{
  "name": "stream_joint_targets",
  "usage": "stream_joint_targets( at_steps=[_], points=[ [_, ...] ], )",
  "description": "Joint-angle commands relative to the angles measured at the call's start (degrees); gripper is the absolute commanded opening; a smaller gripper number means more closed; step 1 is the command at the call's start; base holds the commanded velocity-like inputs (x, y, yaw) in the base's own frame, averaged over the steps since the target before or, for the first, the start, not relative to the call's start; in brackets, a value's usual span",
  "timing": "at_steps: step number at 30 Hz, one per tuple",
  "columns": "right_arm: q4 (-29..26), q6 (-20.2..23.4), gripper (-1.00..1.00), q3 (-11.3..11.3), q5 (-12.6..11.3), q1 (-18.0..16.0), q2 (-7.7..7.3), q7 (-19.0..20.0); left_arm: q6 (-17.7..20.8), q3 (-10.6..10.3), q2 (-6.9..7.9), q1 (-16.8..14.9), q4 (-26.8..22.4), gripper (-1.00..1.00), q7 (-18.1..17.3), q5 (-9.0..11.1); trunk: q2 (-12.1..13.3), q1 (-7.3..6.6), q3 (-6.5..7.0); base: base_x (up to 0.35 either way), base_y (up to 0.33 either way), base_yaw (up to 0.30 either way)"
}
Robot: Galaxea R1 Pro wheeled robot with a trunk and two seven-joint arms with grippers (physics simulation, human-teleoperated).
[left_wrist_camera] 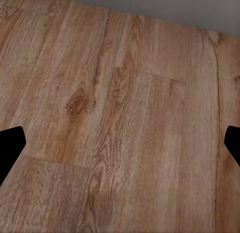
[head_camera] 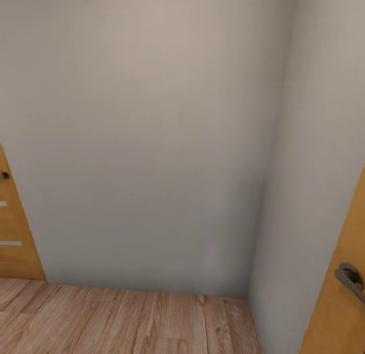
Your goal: Move the two storage containers from the living room to the garage. In the garage, place one container on the floor and stack the other container on top of it (either order is fine).
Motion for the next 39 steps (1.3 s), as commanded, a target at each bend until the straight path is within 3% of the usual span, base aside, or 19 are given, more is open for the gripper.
stream_joint_targets(
  at_steps=[1,39],
  points=[
    [-0.10,-0.06,1.00,0.41,-0.61,0.03,-0.04,0.24,-0.36,-0.34,-0.03,-0.11,0.27,1.00,-0.21,0.59,-0.05,0.01,-0.06,0.006,0.000,0.207],
    [-0.10,-0.05,1.00,0.41,-0.70,0.03,-0.04,0.24,-0.41,-0.34,-0.10,-0.11,0.26,1.00,-0.21,0.59,-0.05,0.01,-0.06,0.000,0.000,0.273]
  ],
)
